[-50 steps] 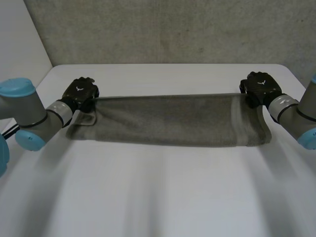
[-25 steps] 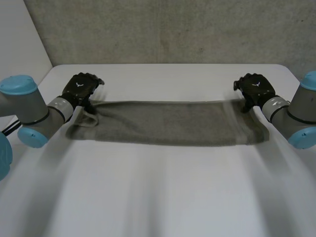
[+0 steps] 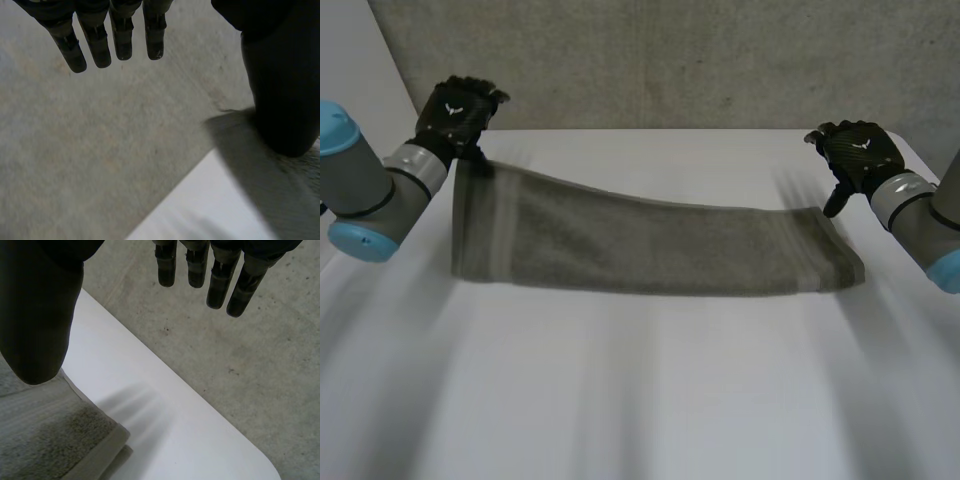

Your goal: Fold the towel.

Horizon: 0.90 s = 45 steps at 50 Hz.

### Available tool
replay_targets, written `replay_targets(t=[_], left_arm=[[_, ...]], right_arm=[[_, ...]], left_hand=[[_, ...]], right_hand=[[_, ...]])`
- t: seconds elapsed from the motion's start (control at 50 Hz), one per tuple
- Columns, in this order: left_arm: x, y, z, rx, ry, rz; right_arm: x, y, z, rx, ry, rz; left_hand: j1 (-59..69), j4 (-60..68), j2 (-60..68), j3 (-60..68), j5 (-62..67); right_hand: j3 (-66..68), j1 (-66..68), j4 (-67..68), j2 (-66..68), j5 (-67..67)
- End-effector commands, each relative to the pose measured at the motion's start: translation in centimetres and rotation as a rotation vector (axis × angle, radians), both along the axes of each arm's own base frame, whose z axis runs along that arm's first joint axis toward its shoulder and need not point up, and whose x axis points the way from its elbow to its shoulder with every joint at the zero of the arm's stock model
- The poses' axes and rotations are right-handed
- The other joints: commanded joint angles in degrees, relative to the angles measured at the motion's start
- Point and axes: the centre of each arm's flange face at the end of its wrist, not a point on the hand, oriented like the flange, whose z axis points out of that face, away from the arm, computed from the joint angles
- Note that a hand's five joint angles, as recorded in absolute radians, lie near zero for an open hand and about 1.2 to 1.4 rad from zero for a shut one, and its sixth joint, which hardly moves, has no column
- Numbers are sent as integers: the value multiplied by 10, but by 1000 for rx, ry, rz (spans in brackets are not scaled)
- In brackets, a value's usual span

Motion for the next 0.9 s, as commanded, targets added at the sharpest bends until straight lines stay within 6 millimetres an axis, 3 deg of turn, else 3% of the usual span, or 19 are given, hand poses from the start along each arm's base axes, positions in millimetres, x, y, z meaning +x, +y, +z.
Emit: replay_targets(t=[0.02,0.2,0.34,0.4,0.44,0.48,0.6,0.72,0.9], left_arm=[[-7,2,-2,-20,-10,-82],[-9,3,-38,59,-19,-110],[-4,-1,-39,60,-13,-46],[-1,-3,-38,56,-12,-30],[2,-4,-39,59,-12,-24],[4,-1,-40,75,-12,-20],[8,22,-25,111,-5,-16],[9,62,-6,183,59,-24],[7,122,-11,352,150,-43]], right_arm=[[0,23,7,27,1,12],[-5,40,0,76,9,9],[-9,43,-1,90,9,1],[-10,47,-1,99,9,-2],[-10,49,-2,108,8,-1],[-11,55,-3,120,6,-1],[-13,68,-16,186,15,-8],[-18,76,-31,247,26,-19],[-20,77,-49,283,42,-22]], left_hand=[[-41,-38,-18,-33,-8],[-49,-38,-26,-33,-16],[-23,-38,1,-33,11],[76,-38,100,-33,110],[62,-38,85,-33,95],[-67,-38,-44,-33,-33],[-66,-38,-43,-33,-33],[-66,-38,-43,-33,-33],[-65,-38,-41,-33,-31]], right_hand=[[-30,-37,-44,-41,-36],[-30,-37,-44,-41,-36],[-30,-37,-44,-41,-36],[-30,-37,-44,-41,-36],[-30,-37,-44,-41,-36],[-30,-37,-44,-41,-36],[-30,-37,-44,-41,-36],[-30,-37,-44,-41,-36],[-30,-37,-44,-41,-36]])
